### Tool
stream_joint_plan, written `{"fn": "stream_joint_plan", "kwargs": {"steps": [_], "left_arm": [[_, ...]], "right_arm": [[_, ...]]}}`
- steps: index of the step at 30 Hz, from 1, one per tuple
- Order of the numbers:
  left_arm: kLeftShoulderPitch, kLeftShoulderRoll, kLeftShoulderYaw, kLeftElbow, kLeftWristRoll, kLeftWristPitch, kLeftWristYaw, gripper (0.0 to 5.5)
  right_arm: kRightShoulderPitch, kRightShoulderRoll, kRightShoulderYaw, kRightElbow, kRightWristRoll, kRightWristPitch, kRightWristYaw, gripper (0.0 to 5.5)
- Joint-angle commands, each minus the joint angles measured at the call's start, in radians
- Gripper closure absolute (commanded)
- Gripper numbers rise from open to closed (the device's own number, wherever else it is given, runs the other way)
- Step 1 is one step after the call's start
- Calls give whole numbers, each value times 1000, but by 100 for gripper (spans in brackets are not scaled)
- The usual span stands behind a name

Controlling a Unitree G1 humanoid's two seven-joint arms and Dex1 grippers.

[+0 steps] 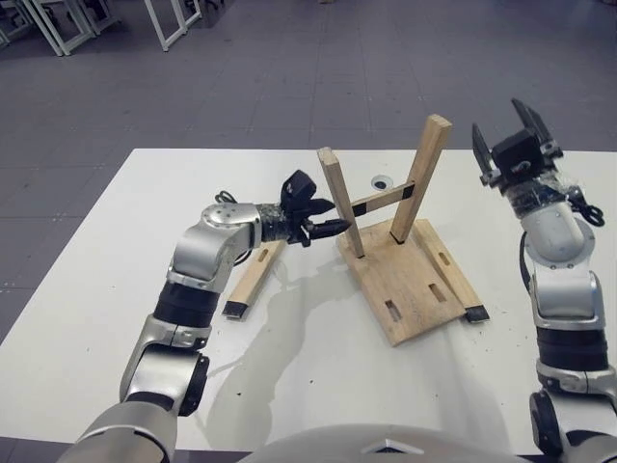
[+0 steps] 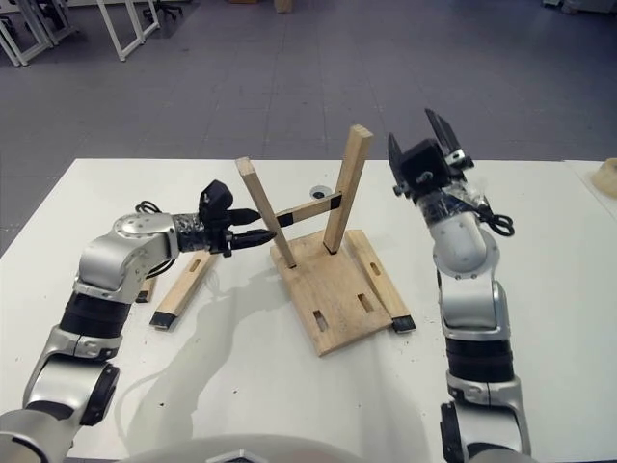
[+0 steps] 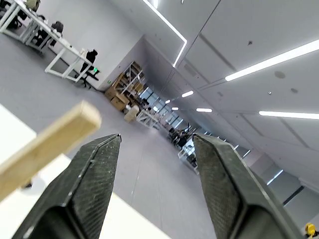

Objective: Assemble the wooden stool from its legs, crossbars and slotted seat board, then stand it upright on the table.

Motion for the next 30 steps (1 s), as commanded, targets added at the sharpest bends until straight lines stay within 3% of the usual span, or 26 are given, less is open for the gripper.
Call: {"fn": "stream_joint_plan", "kwargs": {"steps": [1, 10, 16, 20, 30], "left_arm": [[133, 42, 19, -152, 5, 75, 69, 262], [195, -13, 82, -198, 28, 45, 237, 262], [111, -9, 263, -144, 10, -18, 337, 262], [-38, 23, 336, -39, 9, -78, 353, 262], [-403, -120, 329, 229, 29, -256, 468, 262]], "right_arm": [[162, -62, 34, 29, 15, -67, 83, 285], [174, -144, 212, 313, -69, -192, 198, 285], [148, -227, 324, 357, -182, -349, 235, 285], [144, -215, 335, 269, -147, -350, 273, 285], [133, -193, 289, 106, -4, -272, 360, 285]]}}
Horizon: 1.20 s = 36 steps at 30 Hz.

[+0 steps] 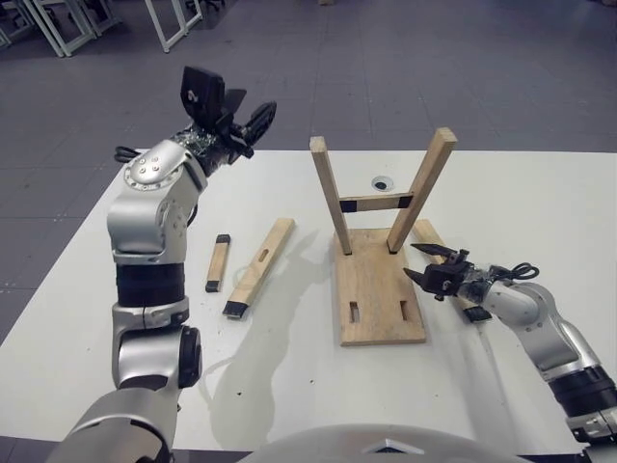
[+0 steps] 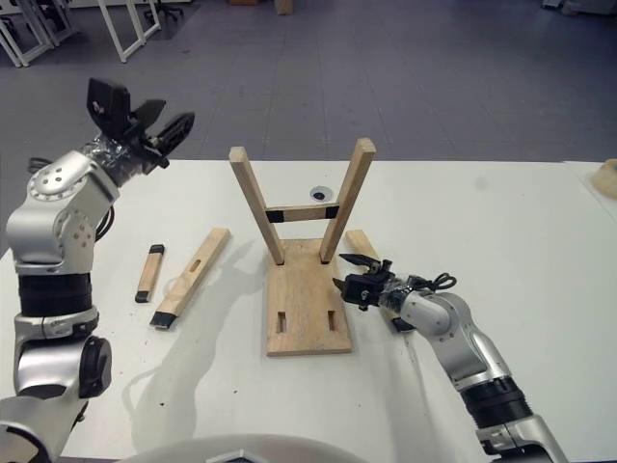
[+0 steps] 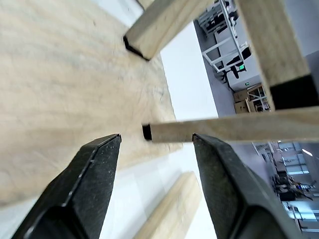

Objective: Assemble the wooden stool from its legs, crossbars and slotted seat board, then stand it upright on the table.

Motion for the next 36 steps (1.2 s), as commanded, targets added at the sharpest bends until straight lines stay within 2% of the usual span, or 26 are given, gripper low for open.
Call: {"fn": "stream_joint_plan", "kwargs": {"steps": [1, 4, 8, 13, 18, 21, 24, 32, 36], "left_arm": [[-187, -74, 25, 129, -5, -76, 81, 262], [-292, -139, 80, 169, -65, -69, 154, 262], [-357, -200, 97, 170, -101, -31, 231, 262], [-372, -260, 86, 197, -100, 7, 317, 262], [-272, -316, -6, 133, -49, 90, 376, 262], [-198, -345, -53, 18, -49, 186, 404, 262], [-158, -358, -50, -63, -41, 228, 437, 262], [-382, -312, 10, -55, 35, -23, 486, 262], [-338, -314, -6, 41, 65, -61, 471, 262]], "right_arm": [[-24, -7, -91, -81, 99, 104, 23, 285], [-128, -5, -214, -101, 166, 295, -4, 285], [-315, 2, -265, -47, 197, 466, -23, 285], [-665, 242, -381, 91, 391, 759, -200, 285], [-816, 425, -423, 173, 524, 885, -319, 285], [-832, 442, -401, 183, 532, 917, -340, 285], [-858, 442, -399, 188, 537, 921, -356, 285], [-1067, 416, -445, 205, 556, 684, -386, 285], [-1024, 400, -399, 296, 513, 662, -389, 285]]}}
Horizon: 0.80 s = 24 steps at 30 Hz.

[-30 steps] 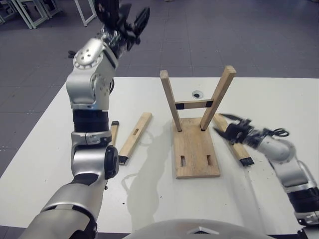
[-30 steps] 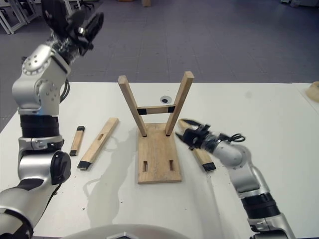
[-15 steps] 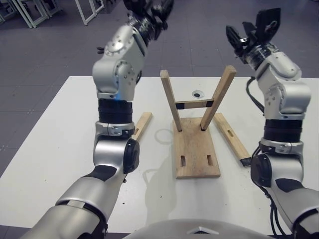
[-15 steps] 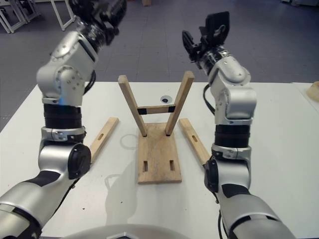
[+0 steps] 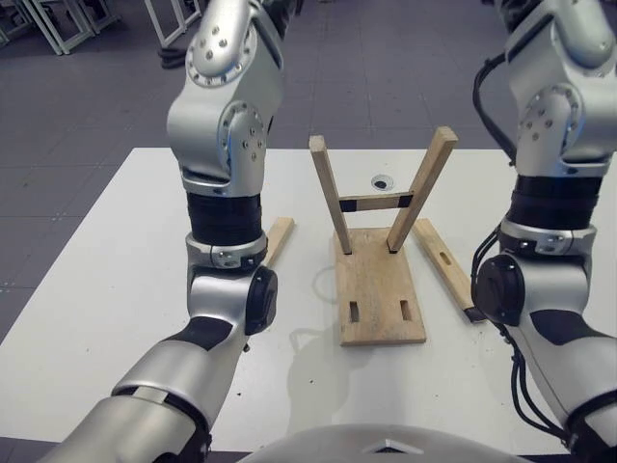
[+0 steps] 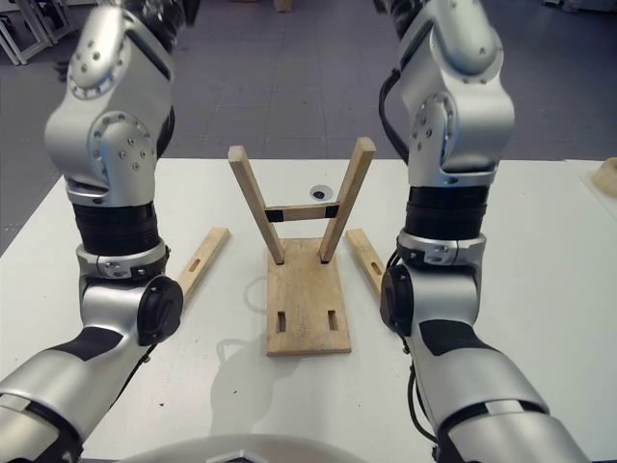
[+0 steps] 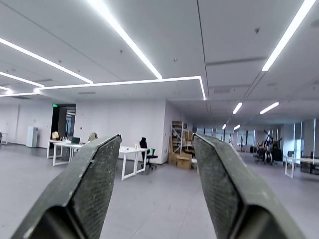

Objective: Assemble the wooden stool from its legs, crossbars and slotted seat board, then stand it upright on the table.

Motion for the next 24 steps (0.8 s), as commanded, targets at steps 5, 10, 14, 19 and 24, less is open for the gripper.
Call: {"fn": "stream_joint_plan", "kwargs": {"steps": [5, 10, 14, 19, 24], "left_arm": [[385, -11, -141, 166, 84, 114, -51, 262], [548, 22, -218, 106, 119, 190, -76, 262], [435, 65, -146, 98, 153, 43, -27, 262], [337, 60, -69, -67, 139, -141, -7, 262], [367, 91, -20, -234, 136, -202, -21, 262]], "right_arm": [[432, -16, 189, 58, -84, 119, 93, 285], [494, -26, 150, 23, -51, 148, 92, 285], [455, -19, 112, -35, -17, 162, 74, 285], [443, -4, 67, -187, 32, 190, 38, 285], [390, 15, -12, -362, 100, 197, -34, 285]]}}
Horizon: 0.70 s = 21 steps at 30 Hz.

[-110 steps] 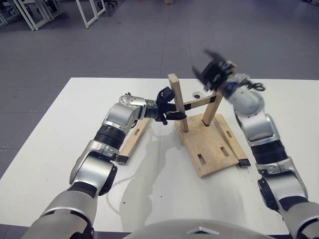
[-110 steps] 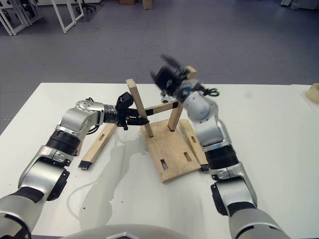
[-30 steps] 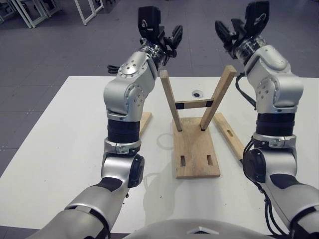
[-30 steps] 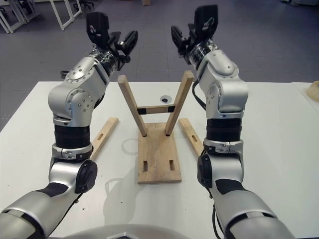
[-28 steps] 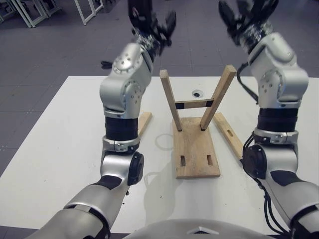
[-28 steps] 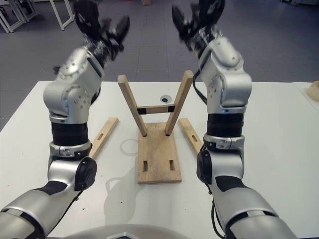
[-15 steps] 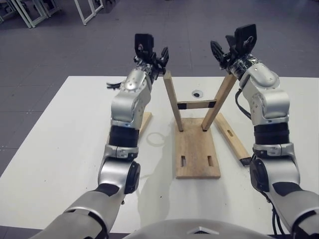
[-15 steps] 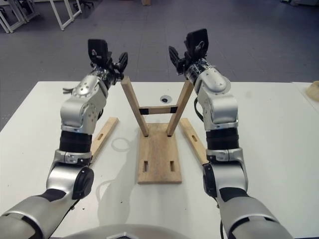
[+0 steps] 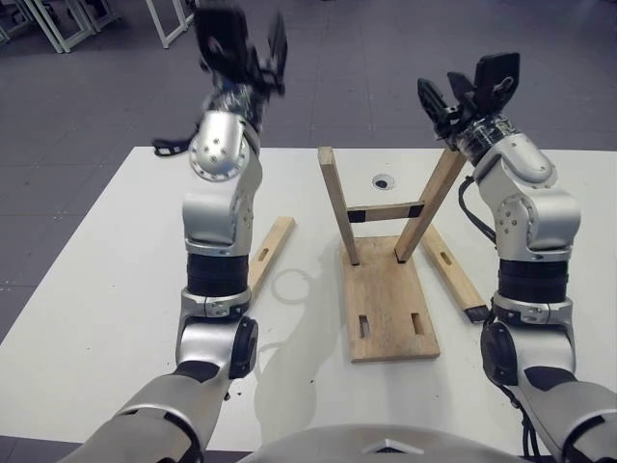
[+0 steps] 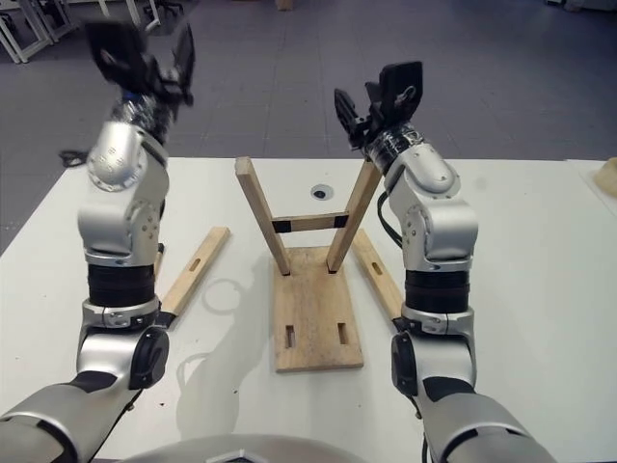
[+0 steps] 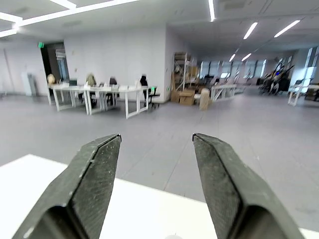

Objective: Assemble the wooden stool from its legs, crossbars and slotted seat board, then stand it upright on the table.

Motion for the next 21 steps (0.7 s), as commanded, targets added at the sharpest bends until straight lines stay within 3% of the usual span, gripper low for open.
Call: {"fn": "stream_joint_plan", "kwargs": {"steps": [1, 9, 21], "left_arm": [[73, 52, 46, -85, 5, 1, -15, 262], [541, 205, 211, -117, -30, 52, -153, 262], [958, 176, 156, 47, -16, -52, -282, 262]], "right_arm": [[-50, 15, -67, -134, 55, 5, -63, 285], [129, -80, -173, -158, 17, -18, -96, 285], [406, -109, -143, -196, 9, -29, -64, 285]]}}
